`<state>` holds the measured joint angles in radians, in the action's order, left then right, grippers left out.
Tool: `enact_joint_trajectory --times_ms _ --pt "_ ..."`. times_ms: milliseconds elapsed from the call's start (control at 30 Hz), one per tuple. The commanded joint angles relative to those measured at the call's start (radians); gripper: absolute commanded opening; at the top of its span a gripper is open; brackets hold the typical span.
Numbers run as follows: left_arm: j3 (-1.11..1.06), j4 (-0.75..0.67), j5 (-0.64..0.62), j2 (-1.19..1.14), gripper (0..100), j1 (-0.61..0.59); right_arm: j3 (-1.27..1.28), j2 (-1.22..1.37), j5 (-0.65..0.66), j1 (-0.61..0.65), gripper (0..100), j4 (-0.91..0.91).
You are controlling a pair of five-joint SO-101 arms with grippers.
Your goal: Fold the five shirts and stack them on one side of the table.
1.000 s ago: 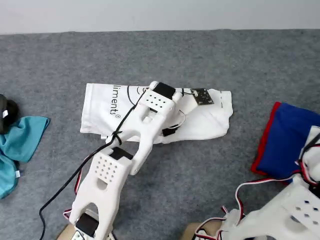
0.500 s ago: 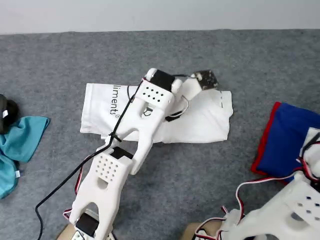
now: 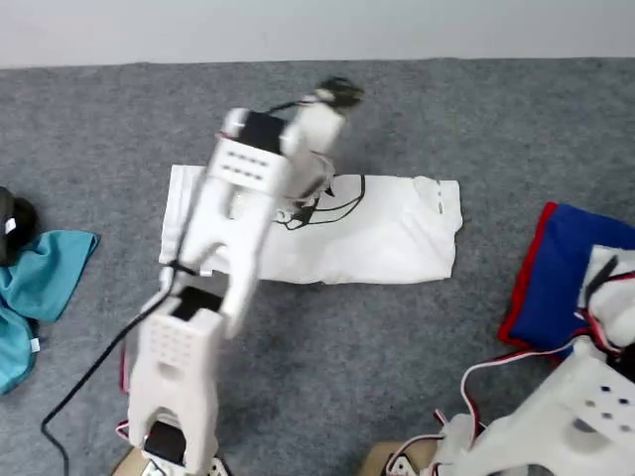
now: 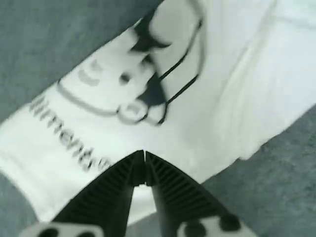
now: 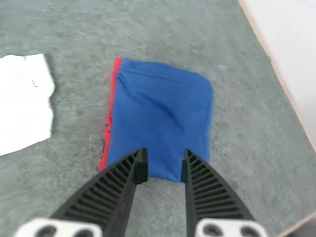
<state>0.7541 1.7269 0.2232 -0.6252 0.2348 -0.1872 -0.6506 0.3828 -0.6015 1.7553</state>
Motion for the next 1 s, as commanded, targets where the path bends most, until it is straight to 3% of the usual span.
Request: enact_joint_trajectory --times_ms 0,233,367,533,767,967 --pt "-0.147 0.026 -0.020 0.094 1 -0.147 -0.003 -0.005 0.008 0.062 12.1 0.039" --pt "-0.378 -0.008 0.169 0.091 1 -0.431 0.086 -0.015 0.008 0.127 12.1 0.039" --pt "-0.460 -0.086 0.270 0.043 1 -0.525 0.112 -0.015 0.006 0.128 12.1 0.039" --pt "-0.437 -0.152 0.287 -0.112 1 -0.549 0.112 -0.015 0.006 0.128 12.1 0.039" --pt "-0.185 0.018 0.285 -0.141 1 -0.548 0.112 -0.016 0.008 0.128 12.1 0.039" --pt "-0.140 0.029 0.284 -0.028 1 -0.586 0.112 -0.016 0.008 0.130 12.1 0.039"
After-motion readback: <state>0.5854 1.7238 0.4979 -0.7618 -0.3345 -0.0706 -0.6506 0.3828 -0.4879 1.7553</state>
